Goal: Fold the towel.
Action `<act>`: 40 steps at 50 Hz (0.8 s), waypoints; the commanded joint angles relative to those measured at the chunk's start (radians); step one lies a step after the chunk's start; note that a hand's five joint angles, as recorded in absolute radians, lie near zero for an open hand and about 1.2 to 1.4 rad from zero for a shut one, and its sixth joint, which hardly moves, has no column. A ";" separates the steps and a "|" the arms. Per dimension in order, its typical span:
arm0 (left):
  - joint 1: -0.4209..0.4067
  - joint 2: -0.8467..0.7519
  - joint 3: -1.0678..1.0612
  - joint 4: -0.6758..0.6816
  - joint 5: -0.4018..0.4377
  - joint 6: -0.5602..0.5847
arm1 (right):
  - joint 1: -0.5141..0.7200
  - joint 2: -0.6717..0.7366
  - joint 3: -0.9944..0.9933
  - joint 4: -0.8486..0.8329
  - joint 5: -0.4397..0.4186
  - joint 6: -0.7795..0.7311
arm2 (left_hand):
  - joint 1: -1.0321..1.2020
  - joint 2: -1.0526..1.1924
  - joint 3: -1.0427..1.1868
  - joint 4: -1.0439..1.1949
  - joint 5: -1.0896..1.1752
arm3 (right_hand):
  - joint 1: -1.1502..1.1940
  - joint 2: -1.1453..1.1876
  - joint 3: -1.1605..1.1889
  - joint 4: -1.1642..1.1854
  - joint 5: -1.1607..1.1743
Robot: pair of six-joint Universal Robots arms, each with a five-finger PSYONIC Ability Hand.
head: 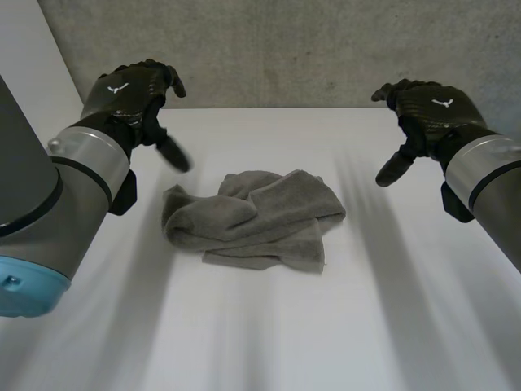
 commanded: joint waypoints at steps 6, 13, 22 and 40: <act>0.029 -0.002 0.021 -0.031 -0.039 -0.001 | 0.001 -0.037 -0.006 0.006 0.050 -0.019 | -0.067 -0.062 -0.070 -0.072 -0.039 | -0.058 -0.088 -0.073 -0.085 -0.059; 0.025 -0.004 0.018 -0.035 -0.037 0.002 | -0.001 -0.037 -0.014 0.009 0.044 -0.016 | -0.067 -0.062 -0.070 -0.072 -0.039 | -0.058 -0.088 -0.073 -0.085 -0.059; 0.022 -0.010 0.018 -0.045 -0.032 -0.001 | -0.012 -0.053 -0.012 -0.014 0.020 -0.017 | -0.064 -0.059 -0.067 -0.069 -0.036 | -0.058 -0.088 -0.073 -0.085 -0.059; 0.019 -0.073 0.003 -0.032 -0.019 0.011 | -0.018 -0.028 -0.011 -0.037 -0.056 -0.049 | -0.049 -0.044 -0.052 -0.055 -0.022 | -0.058 -0.088 -0.073 -0.085 -0.059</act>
